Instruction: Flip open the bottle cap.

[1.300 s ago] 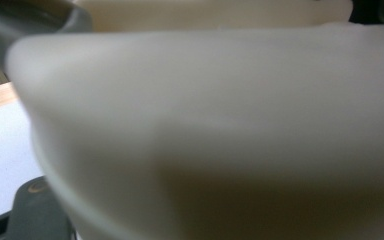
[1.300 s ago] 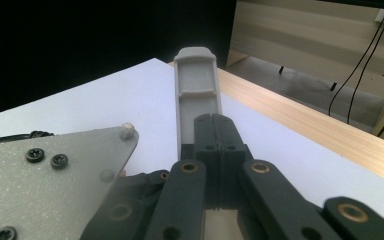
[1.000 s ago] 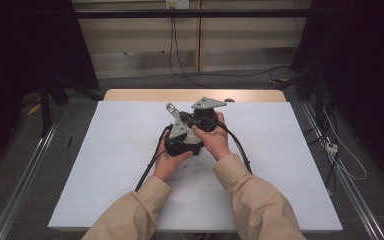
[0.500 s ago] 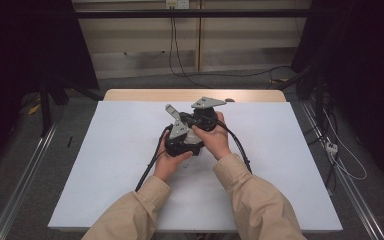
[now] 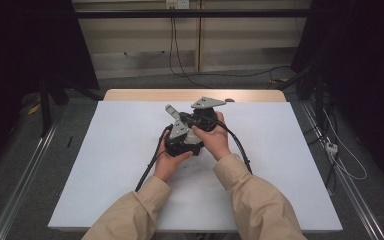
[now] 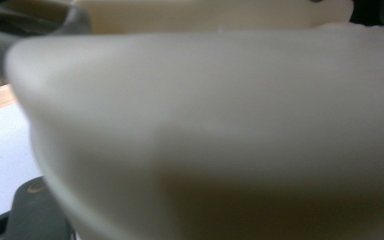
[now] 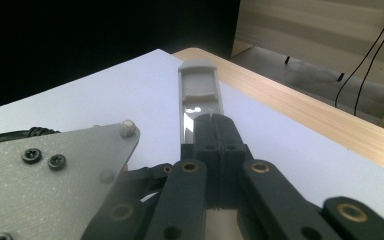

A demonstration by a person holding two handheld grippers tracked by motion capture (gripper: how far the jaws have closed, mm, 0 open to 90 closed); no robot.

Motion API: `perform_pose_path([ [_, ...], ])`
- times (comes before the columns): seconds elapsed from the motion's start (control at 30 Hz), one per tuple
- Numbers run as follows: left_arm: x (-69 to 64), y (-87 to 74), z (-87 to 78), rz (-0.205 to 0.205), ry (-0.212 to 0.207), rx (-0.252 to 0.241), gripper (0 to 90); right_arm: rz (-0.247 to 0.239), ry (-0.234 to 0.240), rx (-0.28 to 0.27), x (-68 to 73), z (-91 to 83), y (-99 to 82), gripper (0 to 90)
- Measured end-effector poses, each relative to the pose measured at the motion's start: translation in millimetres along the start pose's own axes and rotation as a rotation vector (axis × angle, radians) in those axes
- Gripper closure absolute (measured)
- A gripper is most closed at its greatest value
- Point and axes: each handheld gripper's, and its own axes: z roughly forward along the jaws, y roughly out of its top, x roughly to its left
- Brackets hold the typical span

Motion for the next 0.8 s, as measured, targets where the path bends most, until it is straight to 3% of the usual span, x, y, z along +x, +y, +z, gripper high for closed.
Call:
perform_pose_path([
  [0.23,0.8,0.2,-1.5,-0.005,-0.004,0.002,16.7,-0.009,-0.004,-0.007,-0.1,-1.7,-0.8,90.0],
  [0.53,3.5,-0.3,-4.9,-0.045,-0.028,0.052,10.1,-0.016,-0.013,-0.006,-1.9,-7.0,-2.5,90.0],
  [0.63,3.8,0.2,-7.1,-0.050,-0.018,0.056,9.0,-0.017,-0.013,-0.007,-1.6,-8.3,-3.0,90.0],
  [0.7,4.9,1.1,-9.3,-0.055,-0.037,0.058,8.4,-0.019,-0.015,-0.003,-1.3,-9.3,-3.0,90.0],
  [0.8,4.2,2.2,-11.2,-0.043,-0.044,0.067,7.0,-0.020,-0.024,0.002,-2.3,-11.1,-3.7,89.5],
])
